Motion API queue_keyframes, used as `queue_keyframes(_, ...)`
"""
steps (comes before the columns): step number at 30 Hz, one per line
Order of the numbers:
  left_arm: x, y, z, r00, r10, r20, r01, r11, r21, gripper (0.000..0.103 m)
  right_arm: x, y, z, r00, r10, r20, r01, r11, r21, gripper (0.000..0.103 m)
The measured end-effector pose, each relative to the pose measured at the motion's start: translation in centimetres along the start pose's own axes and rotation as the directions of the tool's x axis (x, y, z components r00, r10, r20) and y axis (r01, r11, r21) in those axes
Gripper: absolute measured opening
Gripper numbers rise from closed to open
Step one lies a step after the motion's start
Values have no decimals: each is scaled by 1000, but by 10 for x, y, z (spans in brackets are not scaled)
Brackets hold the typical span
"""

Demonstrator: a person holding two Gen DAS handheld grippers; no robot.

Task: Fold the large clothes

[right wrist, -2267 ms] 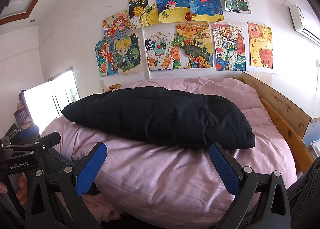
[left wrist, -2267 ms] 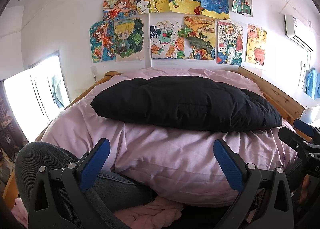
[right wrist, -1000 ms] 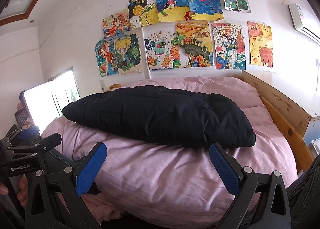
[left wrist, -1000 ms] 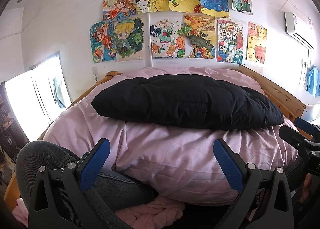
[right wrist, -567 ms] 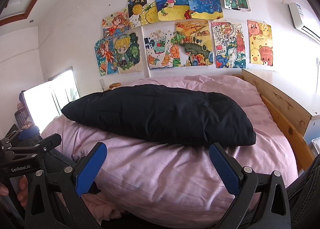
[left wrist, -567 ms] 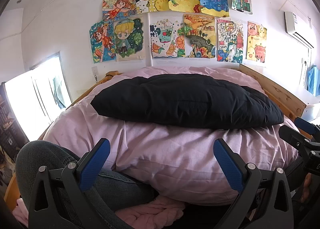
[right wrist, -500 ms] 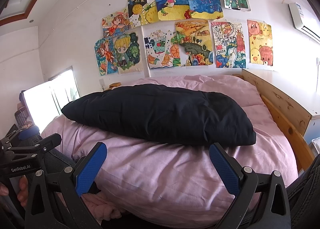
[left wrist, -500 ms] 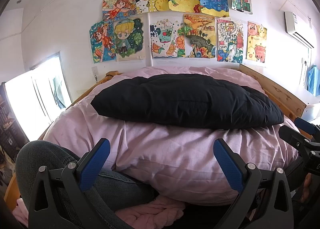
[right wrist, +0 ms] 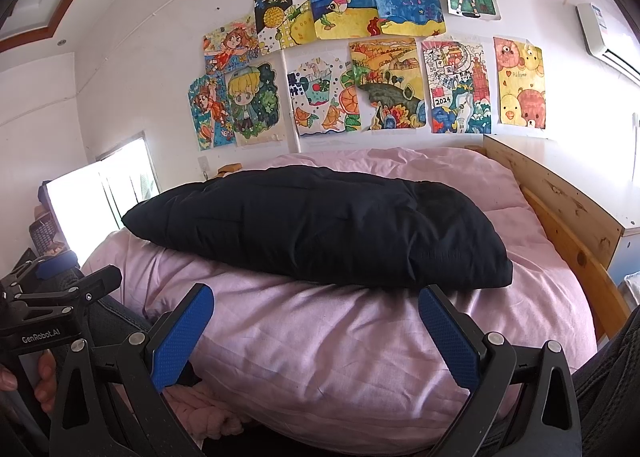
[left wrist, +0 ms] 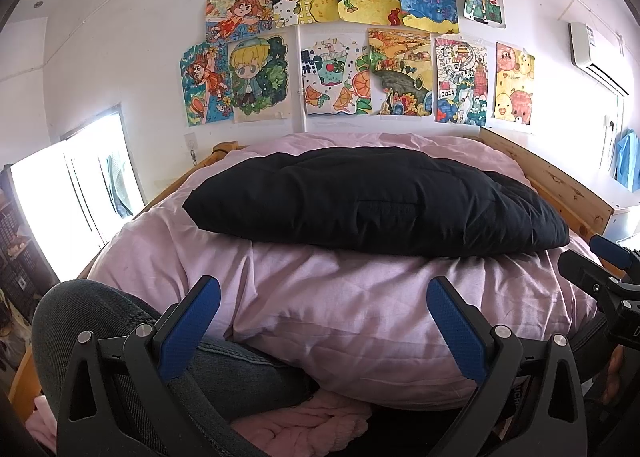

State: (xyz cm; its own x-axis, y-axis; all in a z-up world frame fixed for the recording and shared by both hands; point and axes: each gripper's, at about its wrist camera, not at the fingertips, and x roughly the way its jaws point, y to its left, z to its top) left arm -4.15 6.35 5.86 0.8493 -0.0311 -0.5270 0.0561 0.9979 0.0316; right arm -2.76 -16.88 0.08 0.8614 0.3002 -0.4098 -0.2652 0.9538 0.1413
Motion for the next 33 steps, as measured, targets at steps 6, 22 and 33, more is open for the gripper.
queue_keyframes(6,0,0,0,1000,-2,-2,2,1000,1,101,0,0,0,1000,0,0,0,1000,0,103)
queue_keyframes(22,3,5,-2,1000,16,-10,-16,1000,-1,101,0,1,1,1000,0,-4,0,1000,2,103)
queue_keyframes(33,10,19,-4,999,24,-31,-24,1000,-9,101,1,2,0,1000,-1,-6,1,1000,4,103)
